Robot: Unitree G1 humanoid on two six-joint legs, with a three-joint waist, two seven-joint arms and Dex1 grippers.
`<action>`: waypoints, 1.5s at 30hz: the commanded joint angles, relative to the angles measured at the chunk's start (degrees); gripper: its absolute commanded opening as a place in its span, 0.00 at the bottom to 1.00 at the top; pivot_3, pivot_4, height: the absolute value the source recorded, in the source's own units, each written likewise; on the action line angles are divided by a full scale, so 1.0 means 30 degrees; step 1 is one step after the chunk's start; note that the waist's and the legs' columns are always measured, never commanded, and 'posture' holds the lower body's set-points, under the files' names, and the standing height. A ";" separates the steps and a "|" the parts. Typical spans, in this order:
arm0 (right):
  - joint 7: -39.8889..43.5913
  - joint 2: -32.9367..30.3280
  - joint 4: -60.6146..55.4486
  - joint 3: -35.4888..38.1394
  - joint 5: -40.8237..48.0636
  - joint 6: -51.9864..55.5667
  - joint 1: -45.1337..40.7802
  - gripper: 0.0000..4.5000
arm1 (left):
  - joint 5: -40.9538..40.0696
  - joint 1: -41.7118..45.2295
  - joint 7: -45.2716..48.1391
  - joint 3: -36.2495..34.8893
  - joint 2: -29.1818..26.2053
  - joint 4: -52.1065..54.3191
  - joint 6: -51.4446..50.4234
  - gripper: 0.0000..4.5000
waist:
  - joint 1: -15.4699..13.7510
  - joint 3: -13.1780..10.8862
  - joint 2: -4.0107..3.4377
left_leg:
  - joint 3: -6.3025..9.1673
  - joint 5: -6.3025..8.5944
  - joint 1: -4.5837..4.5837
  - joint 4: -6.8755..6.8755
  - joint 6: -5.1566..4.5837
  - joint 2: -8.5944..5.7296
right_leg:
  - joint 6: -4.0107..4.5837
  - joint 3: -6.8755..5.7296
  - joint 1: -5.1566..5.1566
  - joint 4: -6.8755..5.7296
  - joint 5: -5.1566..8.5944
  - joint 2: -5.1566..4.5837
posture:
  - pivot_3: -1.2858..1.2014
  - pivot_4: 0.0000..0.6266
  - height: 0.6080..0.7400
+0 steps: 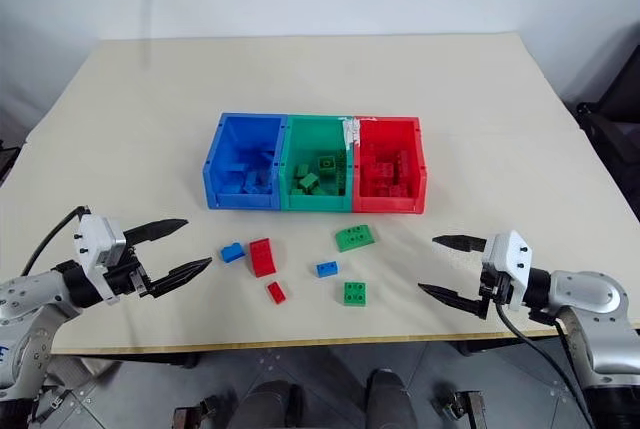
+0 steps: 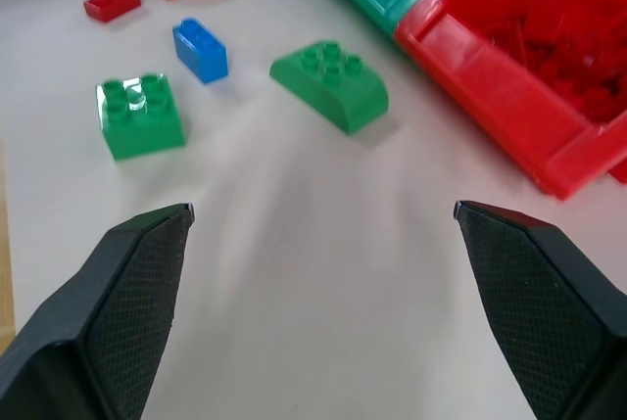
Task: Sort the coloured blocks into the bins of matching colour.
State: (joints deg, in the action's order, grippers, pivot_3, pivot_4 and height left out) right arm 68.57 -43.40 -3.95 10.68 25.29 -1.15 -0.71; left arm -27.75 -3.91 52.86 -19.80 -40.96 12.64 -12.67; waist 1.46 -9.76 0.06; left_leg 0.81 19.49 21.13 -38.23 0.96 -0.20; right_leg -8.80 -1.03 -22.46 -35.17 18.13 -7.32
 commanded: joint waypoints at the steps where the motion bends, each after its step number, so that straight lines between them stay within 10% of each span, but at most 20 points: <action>1: -0.0219 0.0130 -0.0883 -0.0021 0.0400 0.0239 -0.0238 0.99 | -0.0180 -0.0168 0.0232 -0.0427 -0.0495 0.0488 -0.0096 1.00 | -0.0015 0.0000 0.0001 | 0.0000 0.0000 0.0003 -0.0001 0.0000 -0.0001 | 0.0000 0.0001 -0.0001 0.0000 0.0000 -0.0001 | 0.52 0.24 1.00; 17: 0.2204 -0.3351 0.0701 0.3007 0.0281 0.0016 0.2028 0.99 | 0.0028 0.2621 0.2021 0.6623 0.0580 0.3763 -0.1011 1.00 | -0.0740 -0.0007 -0.0003 | -0.0092 0.0009 0.0011 -0.0017 -0.0033 -0.0023 | -0.0021 0.0002 0.0028 0.0040 -0.0011 0.0008 | 0.52 0.24 1.00; 35: -0.1954 0.0248 -0.4281 -0.8144 -0.3192 0.6897 -0.4219 0.99 | -0.0553 -0.3009 0.2181 0.1294 -0.0633 0.4570 -0.0061 1.00 | -0.0597 -0.0022 0.0022 | 0.0043 0.0002 0.0024 -0.0037 -0.0024 -0.0012 | -0.0008 0.0013 -0.0013 0.0060 -0.0005 -0.0048 | 0.52 0.24 1.00; 45: -0.1187 0.0618 -0.3449 -0.7862 -0.2874 0.5621 -0.4132 0.33 | -0.1066 -0.2750 0.1452 0.1001 -0.0397 0.5040 -0.0254 1.00 | -0.0428 -0.0026 0.0028 | 0.0015 0.0008 0.0022 -0.0021 -0.0030 -0.0027 | -0.0009 -0.0008 -0.0005 0.0050 -0.0006 -0.0016 | 0.52 0.24 1.00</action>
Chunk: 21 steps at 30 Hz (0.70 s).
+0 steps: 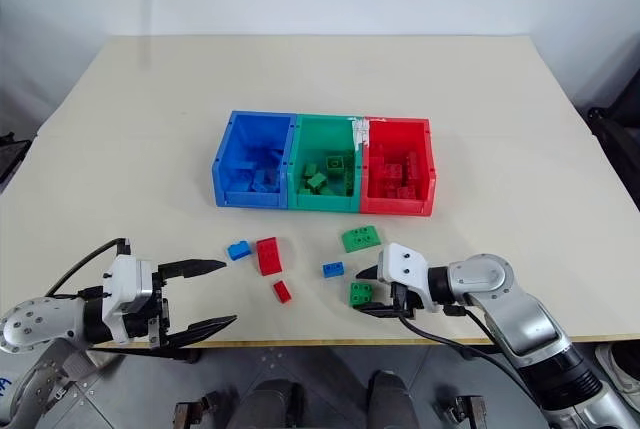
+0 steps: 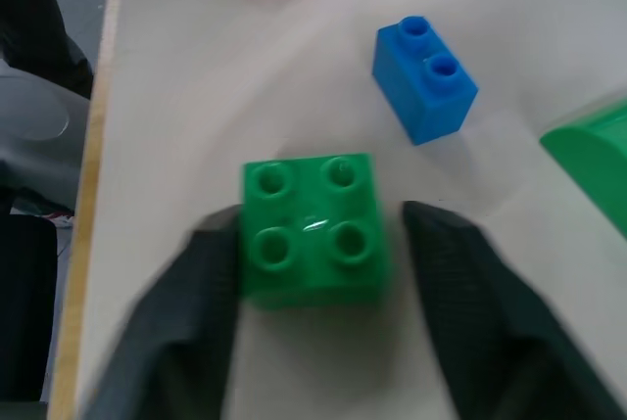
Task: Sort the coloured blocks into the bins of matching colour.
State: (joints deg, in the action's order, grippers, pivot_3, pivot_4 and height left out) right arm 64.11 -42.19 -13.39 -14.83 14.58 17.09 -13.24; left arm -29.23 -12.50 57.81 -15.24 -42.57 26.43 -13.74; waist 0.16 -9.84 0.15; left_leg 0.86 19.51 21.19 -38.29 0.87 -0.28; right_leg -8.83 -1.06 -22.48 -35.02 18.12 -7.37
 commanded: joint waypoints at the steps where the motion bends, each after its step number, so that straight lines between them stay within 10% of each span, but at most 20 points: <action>1: 0.0479 0.0315 -0.0356 0.1028 0.1234 -0.0493 -0.0018 0.33 | -0.0807 0.0164 -0.0400 -0.0653 0.0259 0.0487 -0.0032 1.00 | 0.0004 0.0000 0.0001 | -0.0001 0.0000 -0.0002 -0.0001 0.0000 0.0001 | 0.0000 0.0001 0.0000 -0.0004 0.0000 0.0002 | 0.52 0.24 1.00; 8: -0.2441 0.3376 0.0844 0.3342 0.4152 0.2815 -0.4950 0.33 | -0.2155 -0.0279 -0.2313 -0.2979 0.1228 0.0408 -0.0785 1.00 | 0.0288 -0.0010 0.0016 | -0.0007 -0.0013 -0.0009 -0.0008 0.0022 0.0026 | -0.0006 0.0010 -0.0010 -0.0033 -0.0003 0.0009 | 0.52 0.24 1.00; 16: -0.5991 0.7462 0.7649 0.1897 0.0464 0.1573 -1.1573 0.33 | -0.1982 -0.1577 -0.2818 -0.4291 0.1657 0.0197 -0.0463 1.00 | 0.0476 -0.0011 0.0015 | 0.0003 -0.0025 0.0003 0.0029 0.0049 0.0017 | 0.0032 0.0003 -0.0085 -0.0144 0.0016 -0.0008 | 0.52 0.24 1.00; 21: -0.6546 0.8604 1.0910 0.1899 -0.0722 -0.0352 -1.3141 0.69 | -0.1984 -0.1609 -0.3208 -0.4161 0.1826 0.0702 -0.0535 1.00 | 0.0546 -0.0010 0.0016 | 0.0021 -0.0006 0.0025 0.0020 0.0013 -0.0016 | 0.0040 -0.0012 -0.0088 -0.0171 0.0017 -0.0045 | 0.52 0.24 1.00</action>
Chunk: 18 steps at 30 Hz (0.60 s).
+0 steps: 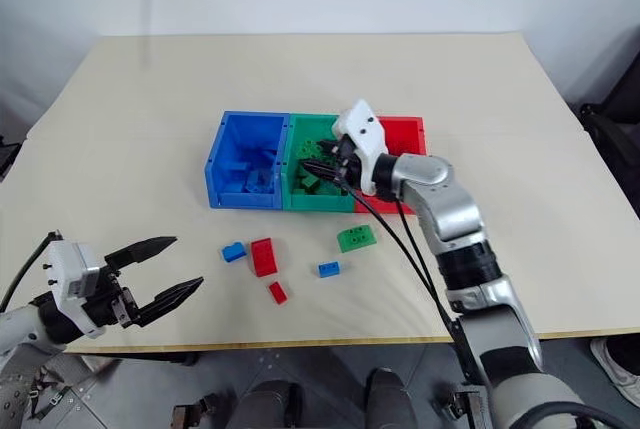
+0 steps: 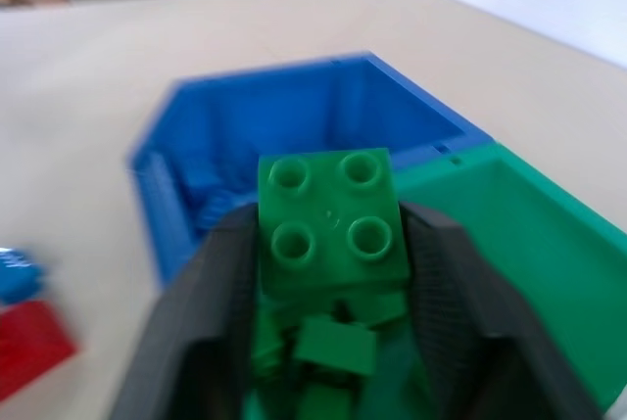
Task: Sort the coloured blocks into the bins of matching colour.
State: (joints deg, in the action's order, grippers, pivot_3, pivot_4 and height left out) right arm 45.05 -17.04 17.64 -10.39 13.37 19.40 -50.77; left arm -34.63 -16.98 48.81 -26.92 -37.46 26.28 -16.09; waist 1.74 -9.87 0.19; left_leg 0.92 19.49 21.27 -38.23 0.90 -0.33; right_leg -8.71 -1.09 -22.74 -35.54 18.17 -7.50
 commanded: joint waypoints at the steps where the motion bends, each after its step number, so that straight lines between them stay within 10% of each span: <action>1: 0.0031 0.0159 0.0636 0.0453 -0.0365 -0.1352 -0.0624 0.78 | -0.0168 -0.0073 -0.0267 -0.0151 0.0142 0.0842 0.0224 1.00 | 0.0017 0.0000 0.0000 | 0.0000 0.0001 0.0000 0.0003 -0.0001 -0.0001 | 0.0000 -0.0006 -0.0001 0.0002 0.0000 0.0004 | 0.52 0.24 1.00; 4: 0.1424 -0.0576 -0.0538 0.0853 0.0296 -0.1719 0.0191 0.99 | -0.0229 0.0169 -0.0290 0.0148 0.0107 0.0986 0.0154 1.00 | 0.0001 -0.0001 -0.0001 | 0.0003 0.0003 0.0001 0.0019 0.0004 0.0003 | 0.0001 -0.0050 -0.0006 0.0008 0.0001 0.0013 | 0.52 0.24 1.00; 18: 1.0604 -1.0151 -0.3561 0.4812 0.2512 -0.5506 1.0579 0.99 | 0.0418 0.4842 0.1279 0.4271 -0.0911 -0.0763 -0.0576 1.00 | -0.0326 -0.0009 -0.0002 | -0.0216 0.0031 -0.0029 -0.0002 -0.0041 0.0015 | -0.0042 -0.0076 0.0094 0.0146 -0.0021 0.0025 | 0.52 0.24 1.00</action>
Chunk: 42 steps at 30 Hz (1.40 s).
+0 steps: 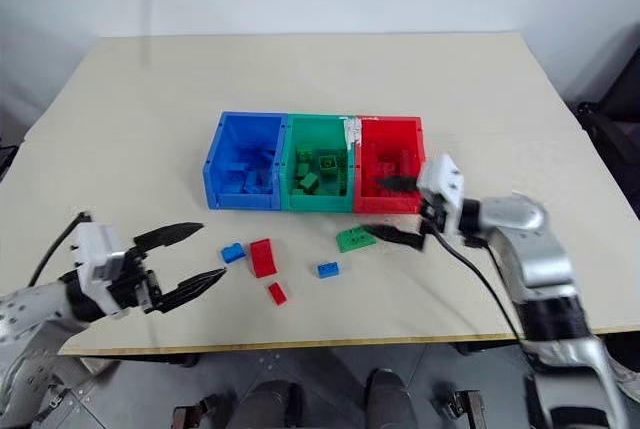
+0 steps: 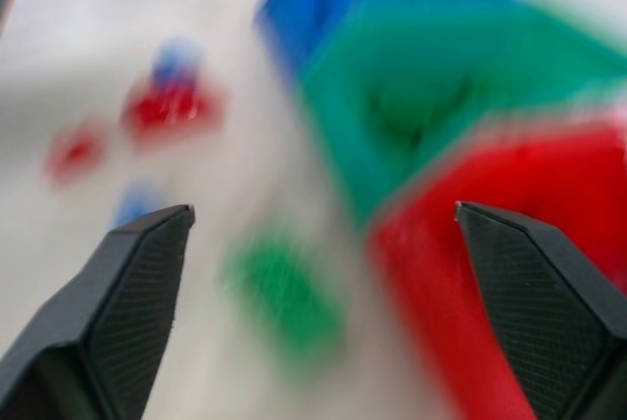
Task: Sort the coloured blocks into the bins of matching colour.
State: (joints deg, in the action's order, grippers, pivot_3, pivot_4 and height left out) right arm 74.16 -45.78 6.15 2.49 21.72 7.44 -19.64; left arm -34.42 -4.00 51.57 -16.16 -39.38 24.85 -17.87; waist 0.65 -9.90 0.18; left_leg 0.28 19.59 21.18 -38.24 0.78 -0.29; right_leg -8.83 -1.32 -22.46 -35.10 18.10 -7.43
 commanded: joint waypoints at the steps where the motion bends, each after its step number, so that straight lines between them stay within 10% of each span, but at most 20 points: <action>1: 0.0974 -0.0648 0.0503 0.0320 -0.0366 -0.1494 0.0312 0.99 | 0.0608 0.0735 0.0513 0.0956 -0.0234 -0.0531 0.0303 1.00 | 0.0214 -0.0001 0.0003 | -0.0026 0.0000 -0.0006 0.0000 0.0000 0.0001 | -0.0008 0.0016 -0.0004 0.0000 -0.0004 0.0000 | 0.52 0.24 1.00; 36: -0.0936 0.6535 0.5038 -0.5658 -0.4321 -0.3392 -0.4538 0.99 | 0.0199 -0.3050 0.1060 -0.1335 -0.0212 0.0346 0.0730 1.00 | 0.0337 -0.0009 -0.0002 | 0.0137 -0.0025 -0.0011 -0.0011 0.0046 0.0025 | -0.0013 0.0005 -0.0030 -0.0019 -0.0009 -0.0004 | 0.52 0.24 1.00; 42: 0.0023 0.6229 0.5815 -0.5711 -0.4312 -0.3675 -0.5173 0.65 | 0.0139 -0.2954 0.1235 -0.1411 -0.0341 0.0360 0.0698 1.00 | 0.0351 -0.0009 -0.0003 | 0.0139 -0.0025 -0.0015 -0.0013 0.0047 0.0031 | -0.0012 0.0005 -0.0033 -0.0024 -0.0008 -0.0003 | 0.52 0.24 1.00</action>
State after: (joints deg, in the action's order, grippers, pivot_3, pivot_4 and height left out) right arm 73.27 -26.25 23.67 -15.30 8.81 -3.21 -34.64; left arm -32.59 -12.92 54.89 -19.62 -40.14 24.05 -16.18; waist 1.70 -9.92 0.17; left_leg 0.69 19.51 21.14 -38.28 0.92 -0.19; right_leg -8.87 -1.31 -22.56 -35.17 18.08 -7.44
